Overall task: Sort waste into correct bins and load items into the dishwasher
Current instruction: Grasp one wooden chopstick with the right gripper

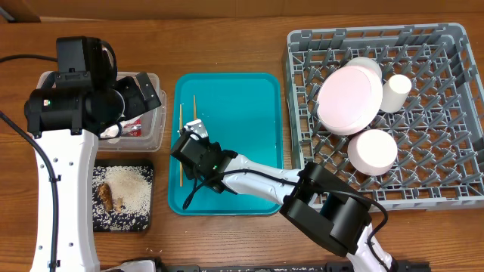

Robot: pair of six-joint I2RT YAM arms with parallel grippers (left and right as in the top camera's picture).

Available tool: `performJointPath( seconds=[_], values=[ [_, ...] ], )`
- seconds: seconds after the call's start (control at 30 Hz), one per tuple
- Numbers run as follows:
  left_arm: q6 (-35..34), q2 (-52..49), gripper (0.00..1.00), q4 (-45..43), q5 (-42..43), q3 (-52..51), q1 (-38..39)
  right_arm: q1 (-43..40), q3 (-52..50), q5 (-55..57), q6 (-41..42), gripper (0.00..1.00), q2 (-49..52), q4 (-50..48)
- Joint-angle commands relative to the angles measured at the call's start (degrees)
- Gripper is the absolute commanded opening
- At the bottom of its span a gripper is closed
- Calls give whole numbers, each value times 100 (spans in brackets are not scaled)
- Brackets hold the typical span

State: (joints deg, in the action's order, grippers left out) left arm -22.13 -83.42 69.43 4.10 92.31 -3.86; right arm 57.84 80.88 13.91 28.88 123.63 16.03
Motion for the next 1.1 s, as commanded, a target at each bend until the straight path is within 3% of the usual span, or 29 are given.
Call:
performJointPath(
  seconds=[0.0, 0.4, 0.7, 1.07],
  values=[
    [-37, 17, 100, -2, -4, 81, 13, -4, 50, 192, -37, 25, 42, -33],
    [-37, 17, 100, -2, -4, 81, 13, -11, 52, 273, -37, 18, 42, 133],
    [-37, 17, 100, -2, -4, 81, 13, -11, 61, 1187, -37, 16, 35, 372],
    [-37, 17, 100, -2, -4, 81, 13, -11, 63, 1263, -39, 13, 35, 404]
  ],
)
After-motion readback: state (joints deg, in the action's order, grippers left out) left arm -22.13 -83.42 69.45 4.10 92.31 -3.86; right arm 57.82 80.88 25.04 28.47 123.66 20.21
